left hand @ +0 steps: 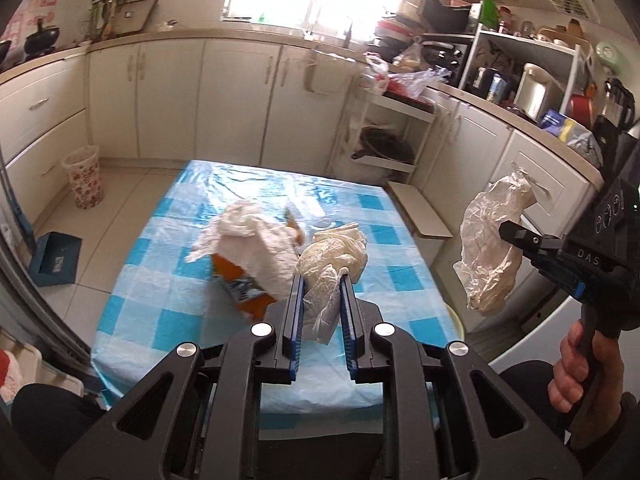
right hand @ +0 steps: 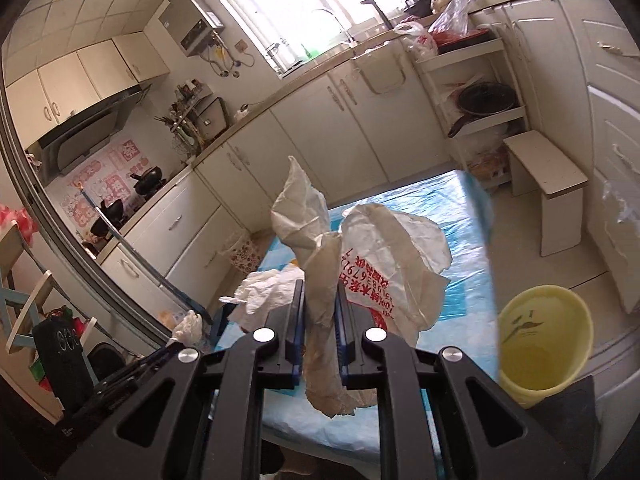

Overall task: Collect trash
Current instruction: 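Carry the white bag with the right gripper and drop it into the yellow basin, then move the right gripper back to the table and grasp the clear plastic bottle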

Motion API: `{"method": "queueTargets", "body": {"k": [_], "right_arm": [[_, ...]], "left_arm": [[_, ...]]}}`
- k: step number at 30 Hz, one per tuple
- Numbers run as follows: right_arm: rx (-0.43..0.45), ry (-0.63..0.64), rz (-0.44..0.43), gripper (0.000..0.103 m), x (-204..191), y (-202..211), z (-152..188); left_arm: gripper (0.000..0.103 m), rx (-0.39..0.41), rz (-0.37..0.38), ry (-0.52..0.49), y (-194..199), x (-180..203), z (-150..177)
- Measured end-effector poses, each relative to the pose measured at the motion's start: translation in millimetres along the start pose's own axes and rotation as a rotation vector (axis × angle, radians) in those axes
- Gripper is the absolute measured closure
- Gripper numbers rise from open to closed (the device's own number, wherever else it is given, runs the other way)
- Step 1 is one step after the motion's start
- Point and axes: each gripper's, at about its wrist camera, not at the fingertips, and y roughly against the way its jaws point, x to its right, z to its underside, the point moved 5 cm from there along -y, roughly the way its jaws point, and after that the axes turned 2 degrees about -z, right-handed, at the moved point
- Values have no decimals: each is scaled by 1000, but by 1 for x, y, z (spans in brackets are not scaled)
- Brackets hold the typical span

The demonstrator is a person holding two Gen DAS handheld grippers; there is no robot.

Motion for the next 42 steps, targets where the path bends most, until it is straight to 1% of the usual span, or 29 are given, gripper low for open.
{"method": "queueTargets", "body": {"k": [2,4,8,12,13,16,19,22,23,24,25,27,29,33,35,37,38,40,42], "right_arm": [[-1,8,62,89,23,15,-8],[-24,9,115,89,48,24,-13],[-97,0,213,88,109,19,-13],[-190,-69,232,88,179,-10,4],[-209,-92,232,88,196,-19,12],[-256,-153,240,88,239,-50,34],[-284,-192,245,88,275,-77,53],[-301,-240,256,83,303,-97,71],[-304,-259,262,75,312,-101,75],[-300,-280,268,71,320,-104,78],[-297,-300,269,67,326,-105,81],[-286,-317,279,65,334,-101,86],[-275,-308,304,59,335,-93,88],[-256,-257,364,52,326,-70,88],[-237,-235,384,48,322,-54,88],[-217,-222,397,47,317,-38,88],[-206,-219,403,47,315,-30,87],[-180,-217,407,46,310,-17,84],[-150,-216,410,46,303,-2,78]], "left_arm": [[87,-10,47,-31,-7,25,-2],[87,-30,100,-58,-16,52,-5],[87,-75,186,-111,-44,104,-11],[87,-122,259,-170,-81,152,-16],[87,-143,281,-184,-94,167,-16],[87,-209,326,-200,-133,195,-11],[87,-267,343,-207,-176,219,-4],[87,-341,360,-183,-220,236,6],[87,-366,363,-173,-234,240,11],[87,-390,364,-164,-247,244,15],[87,-416,367,-153,-262,249,20],[87,-451,360,-144,-284,257,28],[86,-483,352,-143,-304,265,37],[84,-552,305,-148,-338,280,51],[71,-576,284,-147,-350,285,57],[62,-579,275,-149,-354,289,59],[59,-579,273,-150,-355,289,59],[57,-573,274,-150,-351,289,57],[53,-549,263,-161,-340,284,53]]}}
